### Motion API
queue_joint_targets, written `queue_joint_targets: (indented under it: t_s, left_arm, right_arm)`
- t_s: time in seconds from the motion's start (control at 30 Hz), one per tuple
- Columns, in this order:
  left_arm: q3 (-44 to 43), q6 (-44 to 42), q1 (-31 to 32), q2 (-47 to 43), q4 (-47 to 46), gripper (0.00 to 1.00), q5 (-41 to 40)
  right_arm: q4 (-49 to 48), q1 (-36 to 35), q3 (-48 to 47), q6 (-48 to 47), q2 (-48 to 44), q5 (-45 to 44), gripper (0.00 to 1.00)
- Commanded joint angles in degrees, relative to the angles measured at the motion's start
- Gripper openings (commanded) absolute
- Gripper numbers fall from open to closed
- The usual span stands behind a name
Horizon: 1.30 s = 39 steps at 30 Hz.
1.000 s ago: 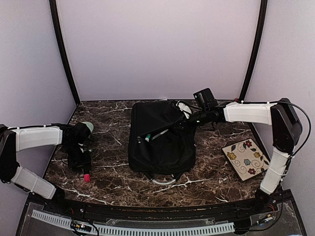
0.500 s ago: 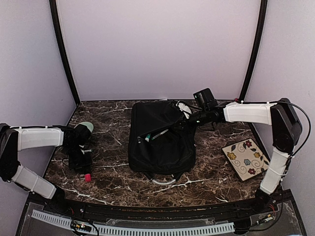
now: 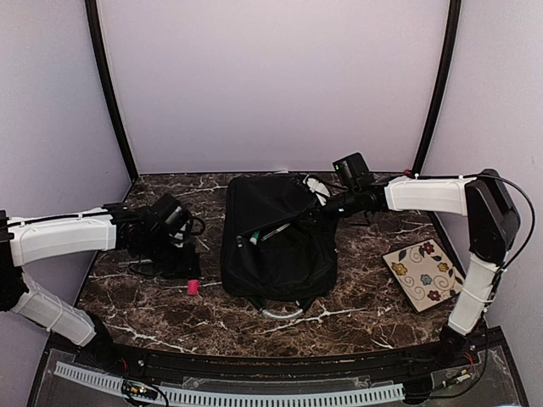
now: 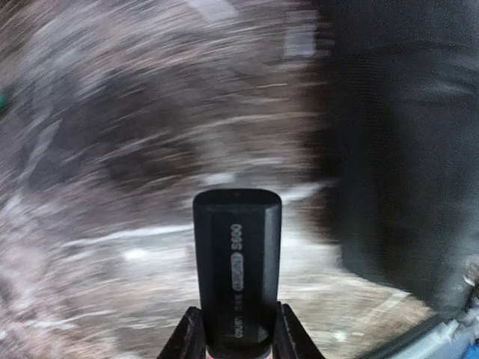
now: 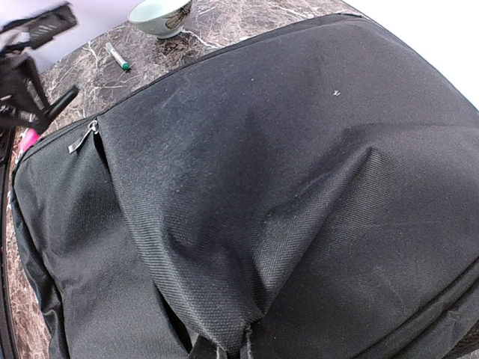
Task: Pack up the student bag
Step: Grab the pen at the corner of the board, then place the pen in the lower front pocket of the bag.
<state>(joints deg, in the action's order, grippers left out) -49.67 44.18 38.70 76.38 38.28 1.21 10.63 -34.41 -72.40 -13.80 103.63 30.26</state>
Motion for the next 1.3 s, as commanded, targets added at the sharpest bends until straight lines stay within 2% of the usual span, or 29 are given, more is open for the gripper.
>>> queue_joint_targets:
  t_s: [0.0, 0.07, 0.17, 0.33, 0.47, 0.63, 0.73, 0.87, 1.03, 1.27]
  left_arm:
    - [-3.1, -1.9, 7.3, -0.9, -13.9, 0.13, 5.4]
    - [-3.1, -3.0, 10.4, 0.0, -23.1, 0.13, 7.9]
    - [-4.2, -4.0, 13.8, 4.1, -31.0, 0.13, 11.5]
    - [-8.1, -2.3, 17.4, 15.0, -40.7, 0.11, 13.1]
    - [-12.7, 1.4, 18.1, 22.7, -44.9, 0.09, 14.0]
    - [-18.1, 5.6, 18.1, 28.6, -44.6, 0.09, 12.1]
    - [-20.4, 8.1, 17.9, 29.5, -39.5, 0.08, 6.6]
    - [-18.4, 15.4, 15.3, 29.7, -36.3, 0.07, 3.5]
    - [-13.8, 20.6, 11.8, 29.8, -41.5, 0.06, 4.5]
    - [-19.6, 25.1, 11.4, 33.6, -42.6, 0.09, -2.7]
  right_arm:
    - [-1.1, -0.3, -1.6, 0.8, 0.2, 5.3, 0.03]
    - [-1.1, -0.3, -1.6, 0.9, 0.3, 5.3, 0.03]
    - [-1.1, -0.3, -1.6, 1.0, 0.4, 5.5, 0.03]
    - [-1.3, -0.3, -1.6, 1.4, 0.3, 5.9, 0.03]
    - [-1.2, -0.4, -1.6, 1.7, 0.1, 6.0, 0.03]
    - [-1.3, -0.3, -1.4, 1.7, -0.3, 5.8, 0.03]
    - [-1.5, -0.3, -1.3, 1.9, -0.3, 5.9, 0.03]
    - [-1.4, -0.4, -1.4, 1.9, -0.4, 5.9, 0.03]
    - [-1.6, -0.3, -1.3, 1.9, -0.4, 6.1, 0.03]
    - [-1.6, -0.3, -1.4, 2.9, -0.1, 7.3, 0.03]
